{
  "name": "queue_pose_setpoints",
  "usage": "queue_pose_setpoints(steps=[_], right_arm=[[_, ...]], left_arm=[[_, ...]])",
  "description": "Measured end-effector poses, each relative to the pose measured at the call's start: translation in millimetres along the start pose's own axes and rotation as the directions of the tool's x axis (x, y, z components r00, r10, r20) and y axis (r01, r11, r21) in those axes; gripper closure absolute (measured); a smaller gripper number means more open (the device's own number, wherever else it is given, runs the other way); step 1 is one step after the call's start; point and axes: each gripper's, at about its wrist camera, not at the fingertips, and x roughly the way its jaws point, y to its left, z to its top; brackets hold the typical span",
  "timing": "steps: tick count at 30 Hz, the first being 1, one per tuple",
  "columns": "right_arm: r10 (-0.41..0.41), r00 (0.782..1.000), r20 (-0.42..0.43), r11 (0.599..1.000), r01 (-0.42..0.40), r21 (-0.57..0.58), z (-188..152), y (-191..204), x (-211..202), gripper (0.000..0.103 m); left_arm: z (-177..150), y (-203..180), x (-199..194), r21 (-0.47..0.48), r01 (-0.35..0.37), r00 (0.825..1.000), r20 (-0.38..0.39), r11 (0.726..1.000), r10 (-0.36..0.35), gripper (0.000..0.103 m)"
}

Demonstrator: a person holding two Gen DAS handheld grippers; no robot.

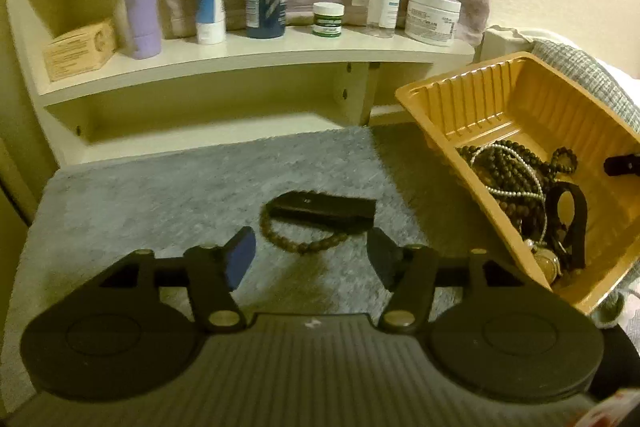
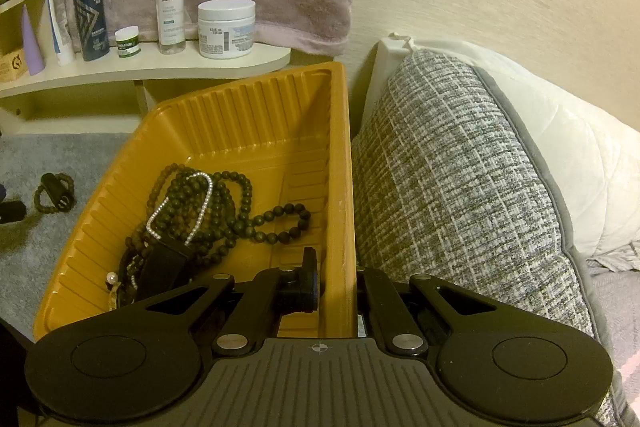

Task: Organize jewelry
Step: 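Reach the left tool to the black case on the towel and grasp it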

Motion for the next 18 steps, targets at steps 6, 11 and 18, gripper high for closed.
queue_pose_setpoints(steps=[6, 11, 18], right_arm=[[0.0, 1.0, -0.002, 1.0, 0.0, 0.0, 0, -1, 1, 0.099], [0.0, 1.0, -0.005, 1.0, 0.0, 0.001, -1, -2, 1, 0.099], [-0.004, 1.0, -0.014, 1.0, 0.003, -0.001, -2, -3, 4, 0.099]], left_arm=[[6, -6, 20, 0.057, 0.007, 1.0, 0.018, 0.998, -0.008, 0.017], [10, 1, 35, 0.059, 0.02, 1.0, 0.009, 0.998, -0.021, 0.016], [8, 6, 50, 0.062, 0.079, 0.997, -0.015, 0.995, -0.079, 0.016]])
